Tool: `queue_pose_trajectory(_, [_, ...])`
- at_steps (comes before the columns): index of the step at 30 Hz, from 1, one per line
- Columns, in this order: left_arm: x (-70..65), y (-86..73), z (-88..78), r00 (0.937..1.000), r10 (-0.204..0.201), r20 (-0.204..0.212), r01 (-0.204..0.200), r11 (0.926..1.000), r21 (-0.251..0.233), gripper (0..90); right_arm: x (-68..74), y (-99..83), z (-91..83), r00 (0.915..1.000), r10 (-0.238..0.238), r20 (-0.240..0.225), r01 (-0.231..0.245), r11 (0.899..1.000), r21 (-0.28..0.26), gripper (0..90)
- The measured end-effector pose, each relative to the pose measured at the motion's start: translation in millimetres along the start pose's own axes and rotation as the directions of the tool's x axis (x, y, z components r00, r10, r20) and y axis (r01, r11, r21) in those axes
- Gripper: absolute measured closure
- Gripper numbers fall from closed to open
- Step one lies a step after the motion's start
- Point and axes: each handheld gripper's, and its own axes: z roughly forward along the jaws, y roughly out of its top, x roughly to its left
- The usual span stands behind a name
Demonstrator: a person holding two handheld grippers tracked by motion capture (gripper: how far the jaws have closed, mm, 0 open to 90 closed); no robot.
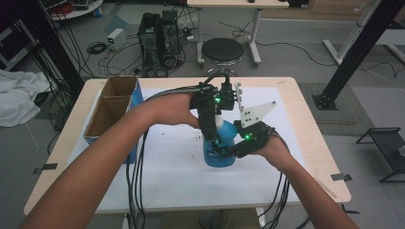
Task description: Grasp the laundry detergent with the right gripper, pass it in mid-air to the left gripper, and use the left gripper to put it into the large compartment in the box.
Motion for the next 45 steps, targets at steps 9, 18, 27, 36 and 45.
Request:
queue_pose_trajectory(9, [2.2, 3.7, 5.2, 0.9999, 0.008, 0.009, -0.008, 0.9997, 0.021, 10.7, -2.1, -0.3, -2.2, 0.9998, -0.021, -0.003, 0.021, 1.000, -0.011, 44.2])
queue_pose_trajectory(18, [1.5, 7.6, 7.6, 0.9996, 0.029, 0.006, -0.029, 0.9992, 0.029, 14.0, -1.2, -0.3, -3.5, 0.9998, -0.020, -0.002, 0.020, 1.000, -0.004, 44.2])
queue_pose_trajectory(27, [0.3, 6.8, 7.7, 0.9993, 0.031, 0.022, -0.032, 0.9988, 0.037, 20.4, -1.4, 0.1, -2.9, 0.9997, -0.024, -0.006, 0.024, 1.000, -0.011, 44.1])
queue_pose_trajectory(36, [-0.6, 8.1, 8.5, 0.9988, 0.048, 0.012, -0.048, 0.9982, 0.037, 24.7, -1.3, 0.6, -1.8, 0.9997, -0.026, -0.001, 0.026, 0.999, -0.023, 44.1])
queue_pose_trajectory(45, [-0.6, 8.4, 9.2, 0.9986, 0.052, 0.014, -0.052, 0.9979, 0.039, 27.0, -0.6, 0.7, -1.7, 0.9998, -0.018, -0.005, 0.018, 1.000, -0.025, 44.1])
